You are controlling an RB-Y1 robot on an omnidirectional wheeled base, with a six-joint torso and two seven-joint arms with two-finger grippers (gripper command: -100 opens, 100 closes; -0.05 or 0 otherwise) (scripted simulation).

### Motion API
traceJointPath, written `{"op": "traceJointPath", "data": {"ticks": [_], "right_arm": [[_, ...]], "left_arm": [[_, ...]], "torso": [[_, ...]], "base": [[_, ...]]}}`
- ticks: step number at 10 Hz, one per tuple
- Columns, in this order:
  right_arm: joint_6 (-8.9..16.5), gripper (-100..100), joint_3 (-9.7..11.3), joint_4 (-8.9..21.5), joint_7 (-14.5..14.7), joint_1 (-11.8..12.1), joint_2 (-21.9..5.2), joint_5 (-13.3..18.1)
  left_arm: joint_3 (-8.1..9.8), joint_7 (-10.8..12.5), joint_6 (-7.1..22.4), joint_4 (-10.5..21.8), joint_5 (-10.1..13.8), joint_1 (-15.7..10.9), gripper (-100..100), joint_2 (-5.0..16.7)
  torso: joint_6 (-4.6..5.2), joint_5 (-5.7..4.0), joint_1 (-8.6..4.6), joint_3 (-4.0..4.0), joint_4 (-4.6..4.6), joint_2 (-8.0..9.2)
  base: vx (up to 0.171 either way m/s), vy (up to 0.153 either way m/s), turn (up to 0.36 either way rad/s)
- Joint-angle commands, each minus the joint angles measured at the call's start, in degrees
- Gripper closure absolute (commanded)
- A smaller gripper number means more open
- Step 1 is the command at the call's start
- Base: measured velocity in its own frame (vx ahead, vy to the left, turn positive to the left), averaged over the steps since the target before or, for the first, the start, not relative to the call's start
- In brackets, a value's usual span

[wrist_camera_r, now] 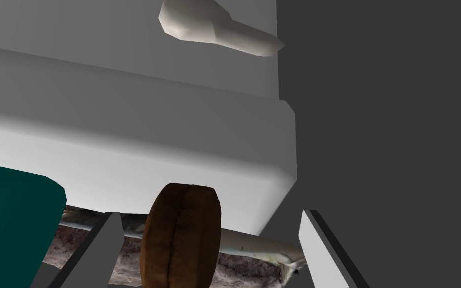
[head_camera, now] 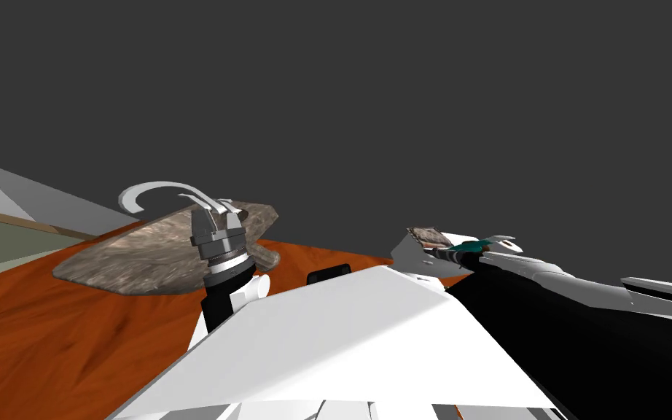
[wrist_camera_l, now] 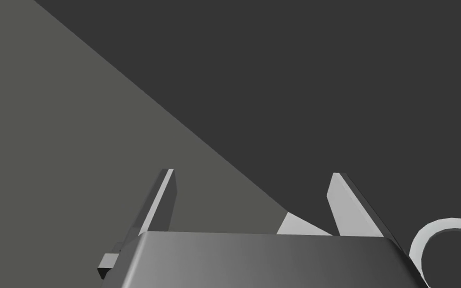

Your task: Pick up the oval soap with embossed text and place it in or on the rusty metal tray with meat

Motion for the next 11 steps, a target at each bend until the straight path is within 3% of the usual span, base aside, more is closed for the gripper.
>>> {"op": "traceJointPath", "data": {"ticks": [1,2,6,7,8,11], "right_arm": [[0.0,-100,0.0,0.0,0.0,0.0,0.0,0.0],[0.16,100,0.05,0.05,-0.03,-0.01,0.05,-0.08],[0.02,100,-0.01,-0.05,-0.05,-0.07,0.03,-0.09],[0.02,0,-0.01,-0.05,-0.05,-0.07,0.03,-0.09],[0.0,100,1.43,1.54,-0.37,-1.53,0.71,0.01],[-1.37,100,-1.86,-1.72,0.59,1.12,-1.49,1.5]], "left_arm": [[0.0,0.0,0.0,0.0,0.0,0.0,0,0.0],[0.01,0.0,0.0,0.0,0.0,0.02,0,0.0],[0.0,0.0,0.0,0.0,0.0,0.02,0,0.0],[0.0,0.0,-0.01,0.0,0.0,0.02,0,0.0],[0.0,0.0,-0.01,0.0,0.0,0.02,0,0.0],[0.01,0.0,-0.01,-0.01,0.0,0.04,0,0.0]], "torso": [[0.0,0.0,0.0,0.0,0.0,0.0],[0.05,0.01,0.05,-0.1,-0.03,-0.2],[0.09,-0.11,-0.16,-0.32,-0.15,-0.52],[0.09,-0.11,-0.17,-0.32,-0.16,-0.53],[0.08,-0.11,-0.17,-0.33,-0.16,-0.53],[0.27,-0.11,-0.14,-0.45,-0.22,-0.75]], "base": [[-0.06,-0.015,0.043],[-0.009,0.001,0.005],[0.0,0.0,0.0],[0.0,0.0,0.0],[0.012,0.008,-0.007],[0.095,0.026,-0.286]]}}
